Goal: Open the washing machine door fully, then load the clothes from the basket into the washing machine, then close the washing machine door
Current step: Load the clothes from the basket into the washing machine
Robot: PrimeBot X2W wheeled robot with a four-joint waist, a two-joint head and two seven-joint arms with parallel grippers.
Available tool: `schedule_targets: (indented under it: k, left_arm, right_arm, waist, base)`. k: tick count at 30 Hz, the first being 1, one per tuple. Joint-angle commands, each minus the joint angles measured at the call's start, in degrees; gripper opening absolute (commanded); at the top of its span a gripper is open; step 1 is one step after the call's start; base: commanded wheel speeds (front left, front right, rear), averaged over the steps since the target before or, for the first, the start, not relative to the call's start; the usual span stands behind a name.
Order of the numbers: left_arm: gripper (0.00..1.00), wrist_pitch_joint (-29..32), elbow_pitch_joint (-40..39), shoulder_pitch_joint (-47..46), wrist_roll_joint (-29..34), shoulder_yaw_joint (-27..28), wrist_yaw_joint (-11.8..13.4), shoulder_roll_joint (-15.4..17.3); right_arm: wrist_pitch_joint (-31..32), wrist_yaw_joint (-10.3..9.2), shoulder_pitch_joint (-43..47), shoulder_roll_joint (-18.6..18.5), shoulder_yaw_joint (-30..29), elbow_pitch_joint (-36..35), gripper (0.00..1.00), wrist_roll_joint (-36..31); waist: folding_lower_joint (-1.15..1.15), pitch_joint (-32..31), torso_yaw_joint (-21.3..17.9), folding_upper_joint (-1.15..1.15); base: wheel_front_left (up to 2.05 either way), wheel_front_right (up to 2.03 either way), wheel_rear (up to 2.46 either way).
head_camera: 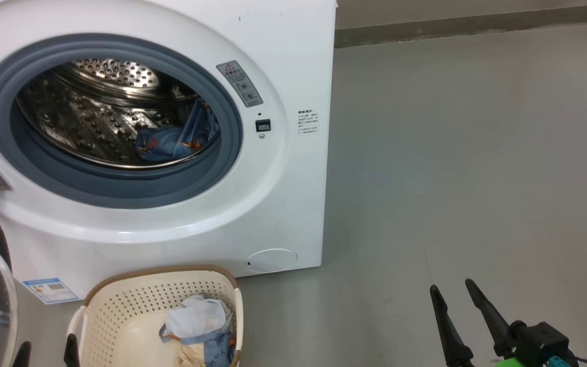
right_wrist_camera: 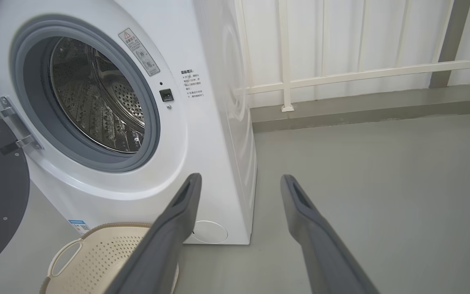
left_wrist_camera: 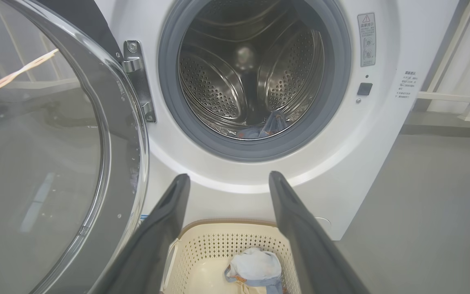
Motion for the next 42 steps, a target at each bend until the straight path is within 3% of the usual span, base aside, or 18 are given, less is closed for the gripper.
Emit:
schedule_targets:
  k: [1,26,42]
  left_arm:
    - [1.00,-0.37,-1.07,-1.33,1.00,2.63,-0.40,0.10]
    - [1.00,-0.37,1.39,-2.89,6.99,7.00,-6.16,-4.98]
    - [1.00,-0.37,7.68,-10.30,4.47,6.18,-9.10,-4.71]
  right_arm:
    - [-0.28,0.09,-0.10,-0.17,1.29,-1.60,1.00,-0.54]
    - [-0.28,0.09,0.32,-0.17,1.58,-1.15,1.00,0.26]
    - [-0.28,0.09,-2.07,-0.17,2.47,-2.48,1.00,1.08]
  waist:
    - [0.00,-0.08,0.08,0.00]
    - [0.00,0.75,0.70,0.00]
    - [0.00,9.55,0.48,0.00]
  base:
    - [0.00,0.00,0.00]
    - [0.00,0.00,0.00]
    - [0.00,0.00,0.00]
